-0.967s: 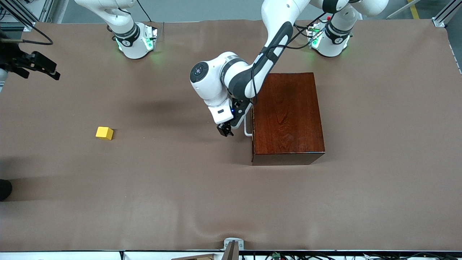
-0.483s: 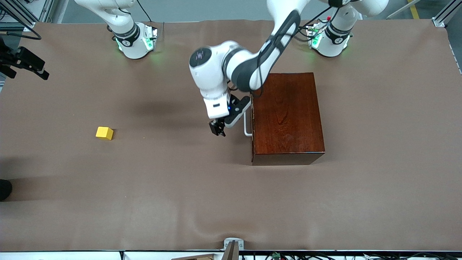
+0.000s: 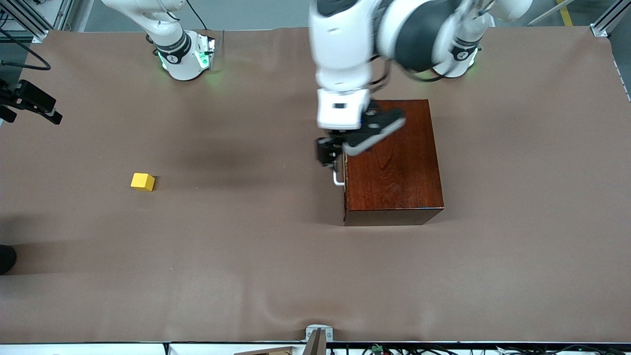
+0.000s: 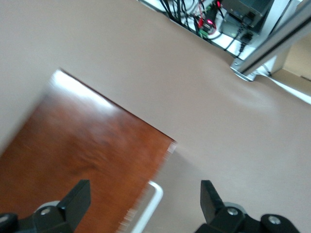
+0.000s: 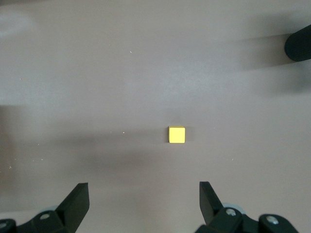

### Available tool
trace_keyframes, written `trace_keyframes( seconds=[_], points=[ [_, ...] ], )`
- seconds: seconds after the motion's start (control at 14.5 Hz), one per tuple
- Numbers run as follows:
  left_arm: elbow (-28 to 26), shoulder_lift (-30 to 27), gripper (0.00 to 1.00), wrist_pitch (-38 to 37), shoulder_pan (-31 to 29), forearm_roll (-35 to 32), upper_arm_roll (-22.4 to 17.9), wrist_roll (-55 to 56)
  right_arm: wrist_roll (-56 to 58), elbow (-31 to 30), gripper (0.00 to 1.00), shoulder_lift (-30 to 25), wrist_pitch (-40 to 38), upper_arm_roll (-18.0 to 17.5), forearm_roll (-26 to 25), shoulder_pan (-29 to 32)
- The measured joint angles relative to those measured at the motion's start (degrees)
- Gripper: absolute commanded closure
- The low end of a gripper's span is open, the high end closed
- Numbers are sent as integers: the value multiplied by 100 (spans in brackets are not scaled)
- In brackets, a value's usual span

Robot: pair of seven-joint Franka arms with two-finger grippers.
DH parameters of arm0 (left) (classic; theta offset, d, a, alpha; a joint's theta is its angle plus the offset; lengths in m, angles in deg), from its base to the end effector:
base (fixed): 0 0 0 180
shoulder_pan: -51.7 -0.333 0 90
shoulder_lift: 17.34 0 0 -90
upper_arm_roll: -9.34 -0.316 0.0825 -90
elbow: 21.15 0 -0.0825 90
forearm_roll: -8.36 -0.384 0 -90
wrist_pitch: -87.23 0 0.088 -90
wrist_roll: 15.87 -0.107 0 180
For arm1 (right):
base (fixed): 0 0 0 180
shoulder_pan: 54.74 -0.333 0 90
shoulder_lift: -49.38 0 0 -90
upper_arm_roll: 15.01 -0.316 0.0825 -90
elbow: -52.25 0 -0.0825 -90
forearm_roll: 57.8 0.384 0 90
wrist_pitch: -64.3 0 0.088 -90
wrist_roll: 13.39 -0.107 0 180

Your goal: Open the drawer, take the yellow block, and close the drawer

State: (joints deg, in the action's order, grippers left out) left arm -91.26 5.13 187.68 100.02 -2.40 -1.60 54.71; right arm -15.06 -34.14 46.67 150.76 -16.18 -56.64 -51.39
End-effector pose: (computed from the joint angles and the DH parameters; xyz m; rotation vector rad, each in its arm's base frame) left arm 0.5378 -0.4238 0.5712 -2.9623 -0.8184 -0.4549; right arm 0.5329 -0.0177 0.6742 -3.1200 0.1021 -0.0759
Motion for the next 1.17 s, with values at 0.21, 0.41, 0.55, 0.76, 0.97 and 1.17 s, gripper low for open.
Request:
trace_keyframes(
  seconds=[0.21, 0.41, 0.55, 0.76, 0.97, 1.17],
  points=[
    [-404, -647, 0, -275, -501, 86, 12, -1254, 0, 19, 0, 0, -18, -17, 1, -9],
    [-774, -1233, 0, -517, -1035, 130, 14, -2348, 0, 23, 0, 1, -66, -39, 2, -33],
    [-895, -1463, 0, -645, -1384, 190, 17, -2929, 0, 25, 0, 1, -238, -45, 2, -42],
    [-954, -1580, 0, -723, -1874, 231, 25, -3462, 0, 25, 0, 2, -327, -43, 0, -43],
    [-957, -1627, 0, -991, -2068, 265, 26, -3862, 0, 25, 0, 2, -333, -44, 0, -43],
    [-978, -1754, 0, -1276, -2444, 266, 126, -4470, 0, 25, 0, 2, -343, -41, 0, -43]
  ],
)
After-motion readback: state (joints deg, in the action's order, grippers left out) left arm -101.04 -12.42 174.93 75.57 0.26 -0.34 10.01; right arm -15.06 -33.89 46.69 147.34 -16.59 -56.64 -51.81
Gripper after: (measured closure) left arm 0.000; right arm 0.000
